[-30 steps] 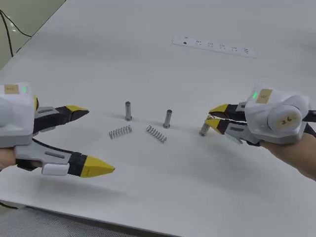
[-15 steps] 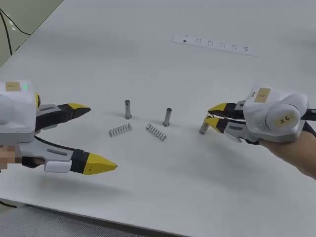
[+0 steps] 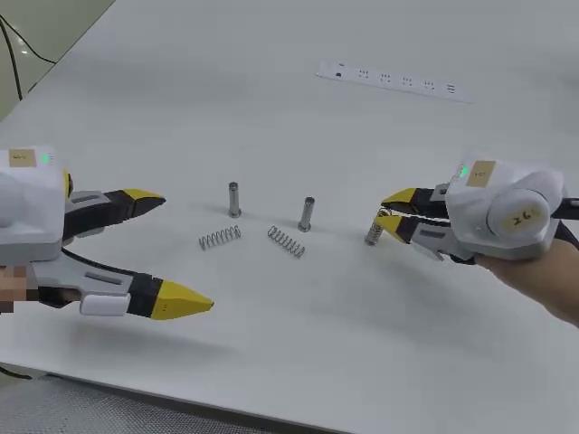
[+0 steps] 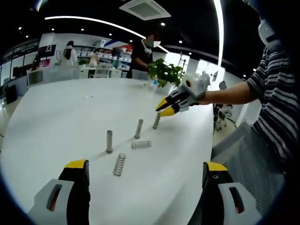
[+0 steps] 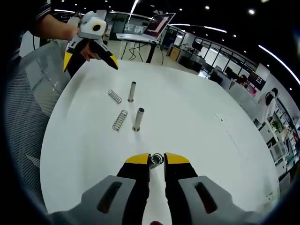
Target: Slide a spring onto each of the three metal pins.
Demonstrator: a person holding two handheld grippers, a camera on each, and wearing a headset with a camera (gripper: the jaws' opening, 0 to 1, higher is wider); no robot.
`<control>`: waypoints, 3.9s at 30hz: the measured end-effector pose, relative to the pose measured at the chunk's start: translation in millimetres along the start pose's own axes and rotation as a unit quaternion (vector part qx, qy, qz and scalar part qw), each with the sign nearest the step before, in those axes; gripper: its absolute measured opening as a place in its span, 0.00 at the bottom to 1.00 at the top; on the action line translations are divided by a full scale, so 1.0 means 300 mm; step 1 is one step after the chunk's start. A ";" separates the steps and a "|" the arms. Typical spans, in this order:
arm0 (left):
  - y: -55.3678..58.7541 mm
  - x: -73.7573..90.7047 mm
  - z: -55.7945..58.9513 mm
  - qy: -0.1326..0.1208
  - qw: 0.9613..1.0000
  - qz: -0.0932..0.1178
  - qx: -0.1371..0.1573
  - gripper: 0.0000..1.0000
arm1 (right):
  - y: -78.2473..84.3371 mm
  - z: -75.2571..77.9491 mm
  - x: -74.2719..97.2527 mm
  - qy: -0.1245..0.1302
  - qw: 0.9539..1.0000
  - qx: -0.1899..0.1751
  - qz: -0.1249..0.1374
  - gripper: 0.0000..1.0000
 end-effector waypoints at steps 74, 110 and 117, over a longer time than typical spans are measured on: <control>-0.007 0.019 -0.010 -0.005 1.000 0.006 0.002 0.97 | -0.236 -0.185 -0.115 -0.052 0.991 -0.068 0.099 0.11; -0.001 0.020 -0.011 -0.006 1.000 0.005 0.005 0.96 | -0.071 -0.233 -0.297 -0.056 0.994 -0.094 -0.013 0.11; 0.003 0.027 -0.012 -0.008 1.000 0.004 0.005 0.96 | -0.046 -0.236 -0.304 -0.055 0.993 -0.104 -0.021 0.10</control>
Point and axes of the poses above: the centre of the closed fingertips' face, and the gripper's own axes: x roughly backward along the fingers, z roughly to its right, y roughly out of its underside, the point moved 5 cm from there along x, roughly backward along the fingers, and after that the axes turned 13 degrees about z, right-handed, at the moved point
